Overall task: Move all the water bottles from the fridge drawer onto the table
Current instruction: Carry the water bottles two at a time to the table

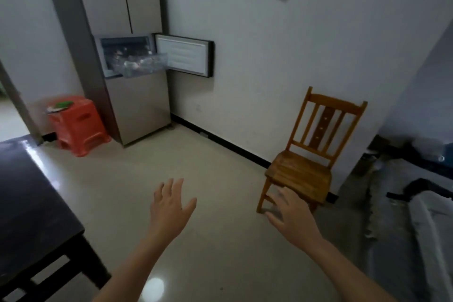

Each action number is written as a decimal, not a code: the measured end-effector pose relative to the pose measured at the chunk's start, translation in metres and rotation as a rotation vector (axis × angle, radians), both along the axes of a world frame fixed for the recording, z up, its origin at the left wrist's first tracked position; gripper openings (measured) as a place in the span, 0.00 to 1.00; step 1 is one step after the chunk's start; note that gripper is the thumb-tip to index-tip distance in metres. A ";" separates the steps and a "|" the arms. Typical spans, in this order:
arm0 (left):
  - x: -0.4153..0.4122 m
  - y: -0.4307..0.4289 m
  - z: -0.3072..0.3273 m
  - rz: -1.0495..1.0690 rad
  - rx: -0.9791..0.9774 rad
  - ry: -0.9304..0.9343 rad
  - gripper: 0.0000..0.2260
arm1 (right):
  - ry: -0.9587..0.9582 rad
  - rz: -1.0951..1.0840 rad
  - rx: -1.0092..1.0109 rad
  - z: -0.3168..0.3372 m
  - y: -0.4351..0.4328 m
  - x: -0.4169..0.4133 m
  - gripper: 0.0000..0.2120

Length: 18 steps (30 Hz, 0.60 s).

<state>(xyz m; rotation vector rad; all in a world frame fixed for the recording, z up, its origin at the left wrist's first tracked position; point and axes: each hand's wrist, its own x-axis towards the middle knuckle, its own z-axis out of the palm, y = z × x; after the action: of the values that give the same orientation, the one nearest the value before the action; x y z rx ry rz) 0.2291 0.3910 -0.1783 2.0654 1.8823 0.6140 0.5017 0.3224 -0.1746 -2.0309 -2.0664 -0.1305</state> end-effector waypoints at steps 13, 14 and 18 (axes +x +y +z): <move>0.081 0.126 -0.015 0.056 -0.024 -0.113 0.28 | 0.075 -0.044 -0.023 0.008 0.113 0.099 0.42; 0.089 0.144 -0.017 0.075 -0.039 -0.132 0.28 | 0.071 -0.043 -0.035 0.008 0.132 0.111 0.41; 0.117 0.208 -0.017 0.126 -0.061 -0.192 0.28 | 0.040 -0.022 -0.087 0.010 0.200 0.154 0.39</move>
<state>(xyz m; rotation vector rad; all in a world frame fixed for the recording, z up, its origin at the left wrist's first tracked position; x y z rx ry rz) 0.3459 0.5986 -0.1957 1.7915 1.9050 0.7458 0.6555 0.5222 -0.1647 -2.0895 -2.0597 -0.0049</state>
